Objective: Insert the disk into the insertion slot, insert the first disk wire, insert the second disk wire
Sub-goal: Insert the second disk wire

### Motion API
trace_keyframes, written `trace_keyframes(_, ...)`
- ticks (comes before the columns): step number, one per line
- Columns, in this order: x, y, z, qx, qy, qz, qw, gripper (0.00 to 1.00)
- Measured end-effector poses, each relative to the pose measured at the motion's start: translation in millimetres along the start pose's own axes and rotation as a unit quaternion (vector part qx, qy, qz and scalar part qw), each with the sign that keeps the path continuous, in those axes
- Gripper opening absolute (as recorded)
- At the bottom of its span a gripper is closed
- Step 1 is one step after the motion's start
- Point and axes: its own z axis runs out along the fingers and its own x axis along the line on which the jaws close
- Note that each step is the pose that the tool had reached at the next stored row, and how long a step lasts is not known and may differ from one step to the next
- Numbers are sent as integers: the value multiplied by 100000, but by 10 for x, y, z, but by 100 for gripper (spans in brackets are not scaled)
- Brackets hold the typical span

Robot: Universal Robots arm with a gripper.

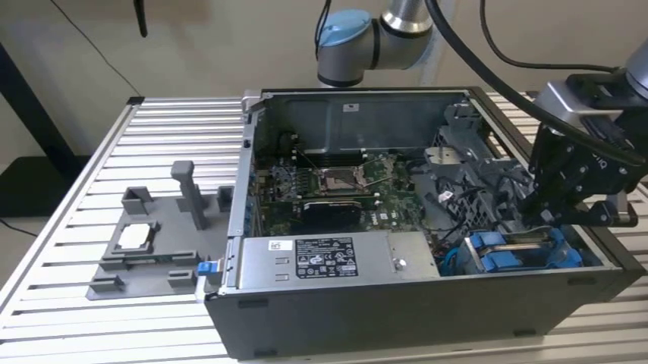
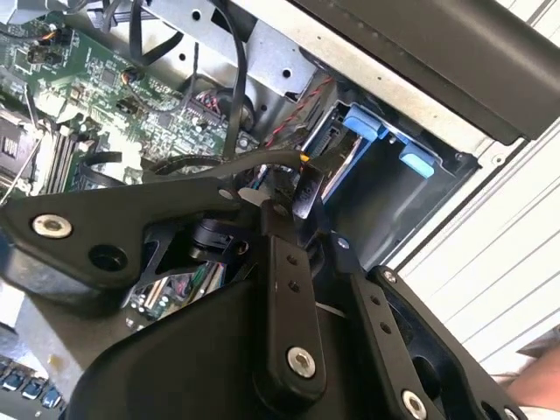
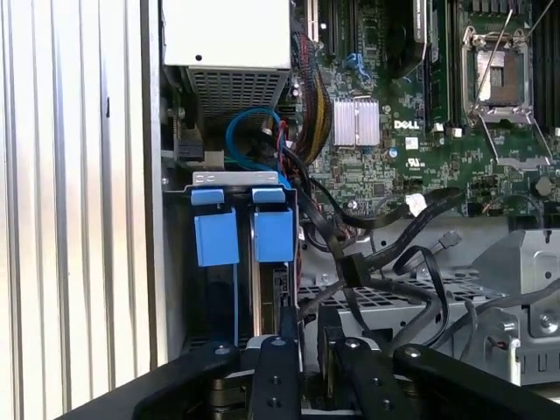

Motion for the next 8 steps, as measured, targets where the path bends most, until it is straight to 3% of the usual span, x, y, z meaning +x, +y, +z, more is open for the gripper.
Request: trace_keyframes(8, 0, 1, -1, 0, 5, 0, 100000, 24)
